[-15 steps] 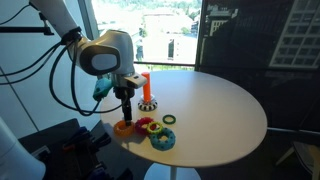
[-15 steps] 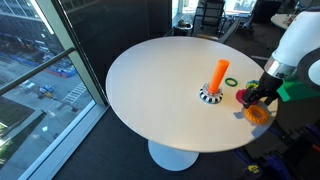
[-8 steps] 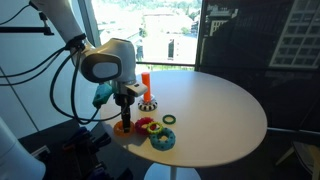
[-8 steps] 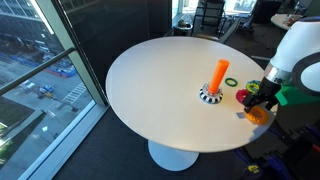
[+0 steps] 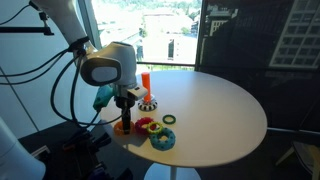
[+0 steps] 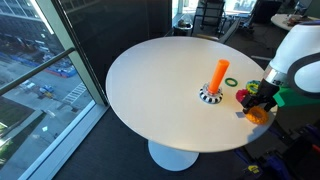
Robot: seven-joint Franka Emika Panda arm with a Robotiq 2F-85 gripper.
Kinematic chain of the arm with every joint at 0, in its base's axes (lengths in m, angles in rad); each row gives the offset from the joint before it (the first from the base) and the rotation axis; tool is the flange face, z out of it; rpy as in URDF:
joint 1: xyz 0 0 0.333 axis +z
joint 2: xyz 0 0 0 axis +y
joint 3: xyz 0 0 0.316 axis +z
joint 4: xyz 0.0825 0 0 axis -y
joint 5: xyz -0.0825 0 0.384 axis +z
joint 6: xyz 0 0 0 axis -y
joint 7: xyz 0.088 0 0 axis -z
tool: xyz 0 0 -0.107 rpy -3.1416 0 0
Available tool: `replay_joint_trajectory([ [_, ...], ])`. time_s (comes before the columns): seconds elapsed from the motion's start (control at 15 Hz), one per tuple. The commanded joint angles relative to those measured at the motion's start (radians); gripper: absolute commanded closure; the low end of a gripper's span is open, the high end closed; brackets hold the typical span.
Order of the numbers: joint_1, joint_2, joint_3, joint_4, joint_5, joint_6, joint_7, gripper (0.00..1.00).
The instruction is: Put the orange ring on the stack
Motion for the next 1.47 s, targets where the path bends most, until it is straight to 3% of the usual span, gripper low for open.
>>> replay_joint_trajectory([
  [0.0,0.01,0.018,-0.009,0.001,0.043,0.035,-0.039,0.0],
  [0.53,0.014,0.041,-0.012,0.001,0.053,0.05,-0.034,0.02],
  [0.6,0.014,0.042,-0.011,0.001,0.054,0.051,-0.035,0.18],
  [0.8,0.016,0.03,-0.01,0.003,0.055,0.045,-0.037,0.36],
  [0.93,0.015,0.02,-0.009,0.003,0.059,0.04,-0.043,0.34],
  [1.13,0.012,-0.008,-0.003,0.001,0.071,0.019,-0.068,0.39],
  [1.4,0.016,-0.039,-0.002,0.003,0.08,-0.005,-0.091,0.34],
])
